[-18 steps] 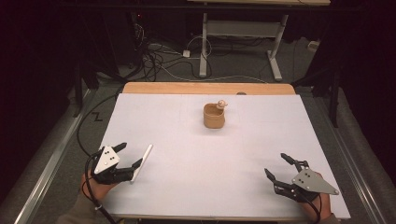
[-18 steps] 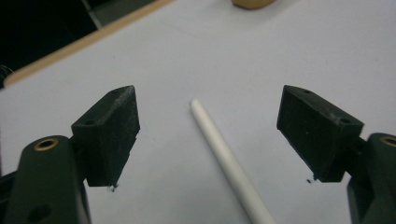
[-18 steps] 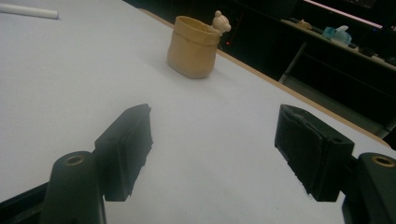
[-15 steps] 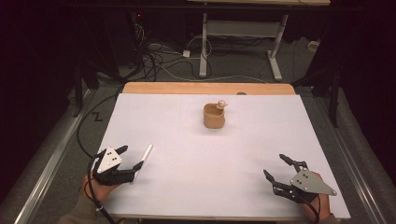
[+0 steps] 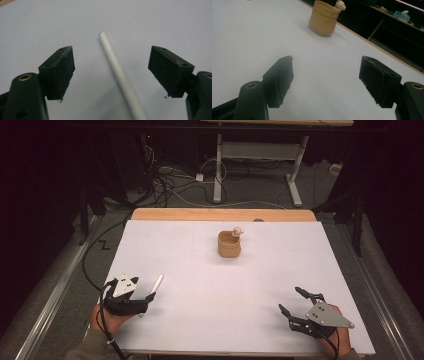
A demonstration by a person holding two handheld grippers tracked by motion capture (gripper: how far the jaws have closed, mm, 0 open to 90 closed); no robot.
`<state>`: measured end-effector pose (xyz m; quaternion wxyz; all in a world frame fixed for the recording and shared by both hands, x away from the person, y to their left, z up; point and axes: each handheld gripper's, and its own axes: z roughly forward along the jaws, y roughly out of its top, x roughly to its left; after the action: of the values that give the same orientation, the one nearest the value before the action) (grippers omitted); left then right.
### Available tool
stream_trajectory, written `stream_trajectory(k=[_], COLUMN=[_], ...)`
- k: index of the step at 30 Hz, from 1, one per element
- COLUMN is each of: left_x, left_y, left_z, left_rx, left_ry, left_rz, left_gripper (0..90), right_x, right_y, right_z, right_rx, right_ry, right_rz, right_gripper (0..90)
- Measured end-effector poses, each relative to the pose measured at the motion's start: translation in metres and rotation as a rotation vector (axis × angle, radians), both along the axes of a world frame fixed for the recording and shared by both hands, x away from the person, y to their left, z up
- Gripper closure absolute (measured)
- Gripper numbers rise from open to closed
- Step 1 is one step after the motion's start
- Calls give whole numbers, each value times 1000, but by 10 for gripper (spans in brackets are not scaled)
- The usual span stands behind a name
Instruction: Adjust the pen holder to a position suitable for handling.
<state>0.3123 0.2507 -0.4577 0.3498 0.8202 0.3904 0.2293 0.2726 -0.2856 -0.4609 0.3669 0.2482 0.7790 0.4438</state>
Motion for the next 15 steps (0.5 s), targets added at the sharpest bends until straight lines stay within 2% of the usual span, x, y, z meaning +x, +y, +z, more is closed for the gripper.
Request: stream_trajectory(k=[2, 7, 9, 12, 15], left_x=[6, 18, 24, 34, 44], left_y=[-2, -10, -13, -23, -30], left_z=[3, 11, 15, 19, 20], left_rx=[3, 12, 7, 23, 35], left_ry=[52, 147, 192, 239, 283], left_rz=[26, 36, 16, 1, 6], left_gripper=[206, 226, 265, 286, 335], right_x=[0, 0, 0, 0, 0], right_y=[1, 4, 4, 4, 5], right_z=[0, -2, -3, -4, -4], right_rx=[-6, -14, -15, -21, -30], right_ry=[1, 7, 12, 16, 19], right_rz=[1, 12, 12, 13, 16], right_gripper=[275, 275, 275, 275, 275])
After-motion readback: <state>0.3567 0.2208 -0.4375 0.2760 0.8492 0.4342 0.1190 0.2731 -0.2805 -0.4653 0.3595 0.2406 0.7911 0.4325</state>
